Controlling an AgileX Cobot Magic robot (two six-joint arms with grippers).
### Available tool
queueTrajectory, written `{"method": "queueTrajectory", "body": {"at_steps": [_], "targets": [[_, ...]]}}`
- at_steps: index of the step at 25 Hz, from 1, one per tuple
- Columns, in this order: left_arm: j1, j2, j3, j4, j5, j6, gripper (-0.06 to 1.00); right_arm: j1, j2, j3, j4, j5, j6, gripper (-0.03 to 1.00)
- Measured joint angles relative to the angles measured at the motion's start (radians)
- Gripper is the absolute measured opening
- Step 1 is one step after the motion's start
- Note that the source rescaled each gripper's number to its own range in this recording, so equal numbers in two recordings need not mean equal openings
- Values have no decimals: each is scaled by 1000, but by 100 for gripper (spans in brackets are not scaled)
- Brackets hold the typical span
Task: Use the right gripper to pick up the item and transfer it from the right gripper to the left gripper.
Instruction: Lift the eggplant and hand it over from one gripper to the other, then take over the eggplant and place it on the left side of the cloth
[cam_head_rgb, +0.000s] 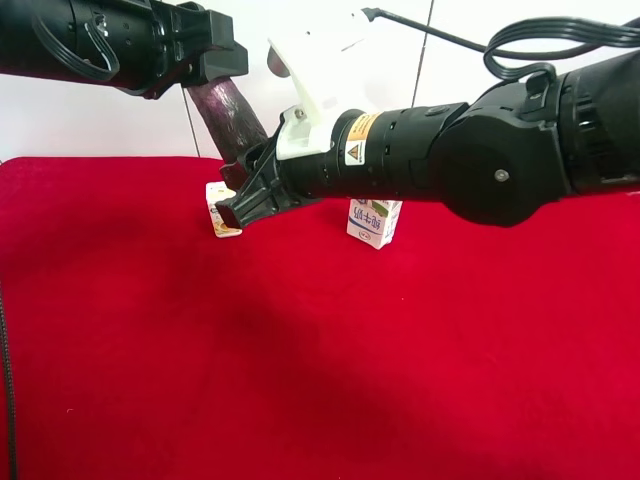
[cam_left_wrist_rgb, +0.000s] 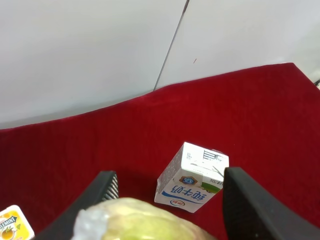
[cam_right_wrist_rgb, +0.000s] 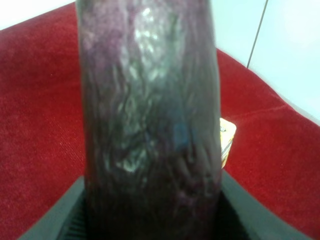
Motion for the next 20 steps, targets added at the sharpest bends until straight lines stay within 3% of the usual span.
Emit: {"method": "queueTrajectory", "body": {"at_steps": [3,4,5,6,8,10,16,20], "targets": [[0,0,0,2,0,1,30,0,0,0,0,1,0,2],[0,0,0,8,3,5,21,0,0,0,0,0,-1,7],[1,2,1,12,3,8,5,0,0,0,0,-7,-1,18],[1,3,1,14,4,9,0,0,-3,0,0,-9,-3,32],[1,3,1,14,6,11,1,0,-6,0,0,0,-4,55],[1,3,1,14,8,11,1,0,-15,0,0,42,-7,67],[1,3,1,15,14,11,1,0,-111,0,0,177,-8,73],[1,3,1,15,14,11,1,0,-186,0,0,189,-8,73]]}}
